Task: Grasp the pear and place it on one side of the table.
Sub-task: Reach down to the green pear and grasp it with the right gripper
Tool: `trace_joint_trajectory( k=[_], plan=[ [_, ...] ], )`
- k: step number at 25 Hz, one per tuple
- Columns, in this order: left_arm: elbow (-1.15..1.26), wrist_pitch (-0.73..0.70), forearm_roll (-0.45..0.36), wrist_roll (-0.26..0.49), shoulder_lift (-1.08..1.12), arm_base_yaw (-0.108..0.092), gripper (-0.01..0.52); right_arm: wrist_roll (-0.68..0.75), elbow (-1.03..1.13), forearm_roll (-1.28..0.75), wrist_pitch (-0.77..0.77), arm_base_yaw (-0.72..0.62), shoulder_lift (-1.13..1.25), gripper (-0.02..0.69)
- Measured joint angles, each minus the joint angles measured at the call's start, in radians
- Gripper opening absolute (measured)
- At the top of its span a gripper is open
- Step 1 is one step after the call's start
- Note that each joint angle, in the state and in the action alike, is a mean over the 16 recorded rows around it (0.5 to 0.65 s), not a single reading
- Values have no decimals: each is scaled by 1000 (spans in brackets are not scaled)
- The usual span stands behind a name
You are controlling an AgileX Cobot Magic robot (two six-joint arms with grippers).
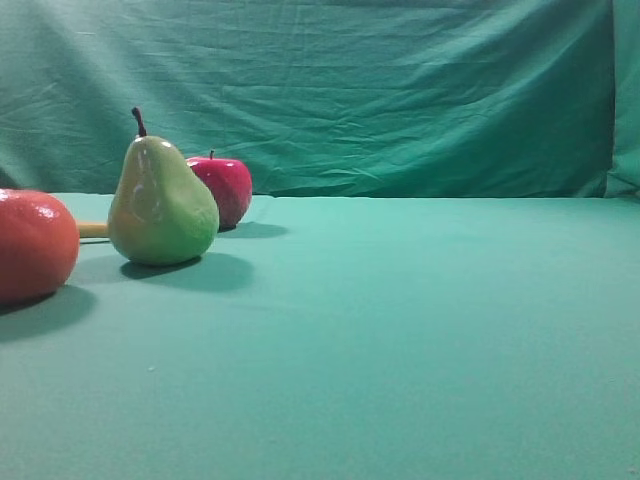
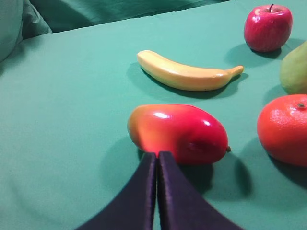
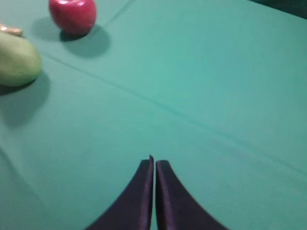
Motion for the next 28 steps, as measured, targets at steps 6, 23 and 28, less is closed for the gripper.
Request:
trace_joint_trajectory(
  k=[6, 23, 28],
  plan=[
    [0, 0, 0, 0, 0, 0, 0, -38, -179, 1, 3, 146, 255, 250],
    [0, 0, 0, 0, 0, 0, 0, -70, -657, 0, 63, 337, 751, 643],
    [0, 0, 0, 0, 0, 0, 0, -86, -747, -1, 45, 343, 867, 633]
  ],
)
